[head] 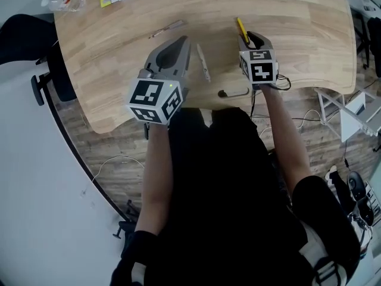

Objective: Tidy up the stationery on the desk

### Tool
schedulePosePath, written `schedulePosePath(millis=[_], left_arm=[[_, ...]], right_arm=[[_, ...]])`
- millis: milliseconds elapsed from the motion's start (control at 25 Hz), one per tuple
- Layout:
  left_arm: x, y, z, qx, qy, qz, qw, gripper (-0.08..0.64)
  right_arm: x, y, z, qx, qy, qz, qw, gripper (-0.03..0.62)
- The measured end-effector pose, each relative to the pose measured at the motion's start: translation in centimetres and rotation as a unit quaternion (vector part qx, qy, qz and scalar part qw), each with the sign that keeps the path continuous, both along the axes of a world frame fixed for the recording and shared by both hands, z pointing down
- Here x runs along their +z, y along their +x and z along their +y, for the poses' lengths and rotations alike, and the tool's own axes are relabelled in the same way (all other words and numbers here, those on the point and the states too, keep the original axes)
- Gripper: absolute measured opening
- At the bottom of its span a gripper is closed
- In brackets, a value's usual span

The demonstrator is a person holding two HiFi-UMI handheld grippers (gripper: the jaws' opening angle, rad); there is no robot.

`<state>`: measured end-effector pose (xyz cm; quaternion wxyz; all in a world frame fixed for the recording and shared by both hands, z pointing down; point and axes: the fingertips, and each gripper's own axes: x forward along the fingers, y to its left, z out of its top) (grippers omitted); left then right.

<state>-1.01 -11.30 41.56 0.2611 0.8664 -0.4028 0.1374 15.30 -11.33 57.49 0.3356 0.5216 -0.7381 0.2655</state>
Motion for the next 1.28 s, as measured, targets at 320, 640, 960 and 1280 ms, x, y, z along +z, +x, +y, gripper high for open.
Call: schedulePosePath(millis=[320, 640, 960, 1280], left_arm=[[-0.6, -2.7, 0.3, -0.041, -0.001, 0.014, 0.9991, 0.035], [-0.7, -5.7, 1.5, -0.081, -0.002, 0.008, 0.9967, 0.035], [-0.6, -7.5, 2.4, -0.101, -0.007, 0.024, 0.9946, 0.035], [0.0, -9.0, 3.2, -0.106, -0.016, 0.023, 0.9939, 0.035]], right_arm=[[-3.1, -5.4, 0.1, -0.044, 0.016, -0.039, 0.998, 0.13], [-2.2, -11.9, 2.2, -0.12, -0.007, -0.056, 0.991, 0.152], [1.1, -15.8, 5.1, -0.167, -0.043, -0.033, 0.984, 0.153], [3.7, -15.6, 7.0, -0.162, -0.083, -0.001, 0.983, 0.118]])
